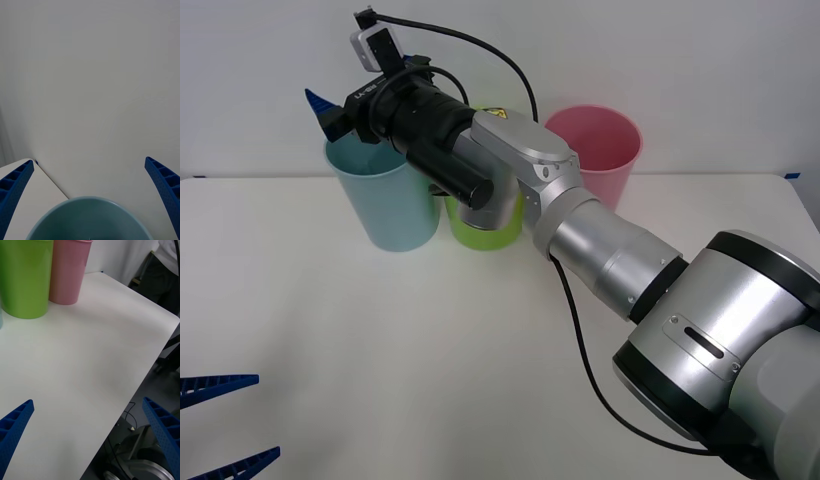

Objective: Put cans in the blue bin and PET bottles in the pink bin and trash in the green bin.

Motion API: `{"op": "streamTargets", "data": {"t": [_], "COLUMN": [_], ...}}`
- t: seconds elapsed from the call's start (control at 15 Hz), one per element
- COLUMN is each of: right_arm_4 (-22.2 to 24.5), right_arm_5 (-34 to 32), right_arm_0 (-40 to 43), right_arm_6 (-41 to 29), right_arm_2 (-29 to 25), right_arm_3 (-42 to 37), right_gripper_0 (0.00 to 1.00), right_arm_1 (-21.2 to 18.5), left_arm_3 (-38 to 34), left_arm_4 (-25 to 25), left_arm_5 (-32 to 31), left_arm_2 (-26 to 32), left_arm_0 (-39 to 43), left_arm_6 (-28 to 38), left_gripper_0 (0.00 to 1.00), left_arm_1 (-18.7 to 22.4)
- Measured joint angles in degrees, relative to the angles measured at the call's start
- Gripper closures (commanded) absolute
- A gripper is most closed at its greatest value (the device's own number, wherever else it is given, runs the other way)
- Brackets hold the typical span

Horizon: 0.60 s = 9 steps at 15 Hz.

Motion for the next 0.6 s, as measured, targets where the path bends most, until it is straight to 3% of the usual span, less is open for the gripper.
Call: {"op": "streamTargets", "data": {"t": [0.33,0.6], "right_arm_4": [-0.02,-0.17], "right_arm_5": [-0.71,-6.16], "right_arm_0": [0.01,3.74], "right_arm_6": [-0.35,-1.57], "right_arm_2": [-0.88,-1.06], "right_arm_3": [-1.24,-9.38], "right_gripper_0": [0.00,0.00], "right_arm_1": [0.00,-0.89], "left_arm_3": [0.00,0.00], "left_arm_4": [0.00,0.00], "left_arm_5": [0.00,0.00], "left_arm_2": [0.00,0.00], "left_arm_0": [0.00,0.00], "left_arm_6": [0.00,0.00], "left_gripper_0": [0.00,0.00], "left_arm_1": [0.00,0.00]}}
